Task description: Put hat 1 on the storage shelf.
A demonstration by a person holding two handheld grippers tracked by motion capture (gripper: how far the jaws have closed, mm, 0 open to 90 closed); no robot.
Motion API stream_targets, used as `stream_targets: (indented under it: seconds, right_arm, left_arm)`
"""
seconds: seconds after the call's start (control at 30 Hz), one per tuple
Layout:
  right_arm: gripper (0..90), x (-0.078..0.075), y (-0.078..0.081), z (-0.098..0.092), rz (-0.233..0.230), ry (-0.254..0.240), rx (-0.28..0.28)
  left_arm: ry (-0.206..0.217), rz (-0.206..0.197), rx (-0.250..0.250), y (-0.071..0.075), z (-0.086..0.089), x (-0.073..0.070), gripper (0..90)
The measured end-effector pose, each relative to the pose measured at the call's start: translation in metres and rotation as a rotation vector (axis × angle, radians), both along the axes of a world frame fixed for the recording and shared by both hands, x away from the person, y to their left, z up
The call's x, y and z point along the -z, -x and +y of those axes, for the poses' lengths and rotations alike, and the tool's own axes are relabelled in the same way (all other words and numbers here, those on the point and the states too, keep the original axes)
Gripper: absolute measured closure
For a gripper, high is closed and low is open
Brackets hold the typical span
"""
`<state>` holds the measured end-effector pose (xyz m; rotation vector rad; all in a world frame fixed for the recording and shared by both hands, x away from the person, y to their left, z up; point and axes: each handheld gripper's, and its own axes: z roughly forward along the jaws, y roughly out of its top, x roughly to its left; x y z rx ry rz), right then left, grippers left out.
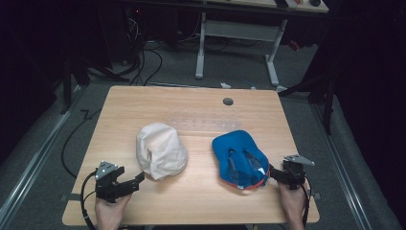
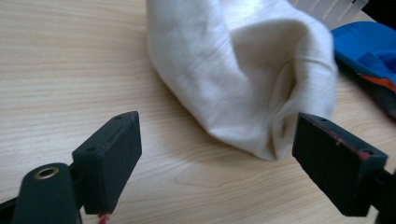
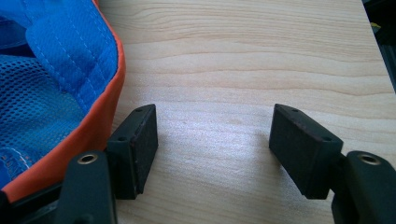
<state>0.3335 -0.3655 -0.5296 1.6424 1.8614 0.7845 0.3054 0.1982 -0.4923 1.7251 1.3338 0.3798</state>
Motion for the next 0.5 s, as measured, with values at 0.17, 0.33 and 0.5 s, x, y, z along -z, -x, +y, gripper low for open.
stream_targets:
  seconds: [0.17, 0.33, 0.5]
  right_arm:
    - [32.9, 0.0, 0.0, 0.0, 0.0, 0.001, 0.0]
    - [32.9, 0.0, 0.0, 0.0, 0.0, 0.0, -0.001]
    - [32.6, 0.0, 0.0, 0.0, -0.001, 0.001, -0.004]
  left_arm:
    - [0.012, -0.006, 0.034, -0.002, -0.011, -0.006, 15.0]
    - [0.037, 0.004, 0.067, -0.008, -0.025, -0.008, 14.0]
    - [0.033, 0.011, 0.074, -0.013, -0.034, -0.011, 13.5]
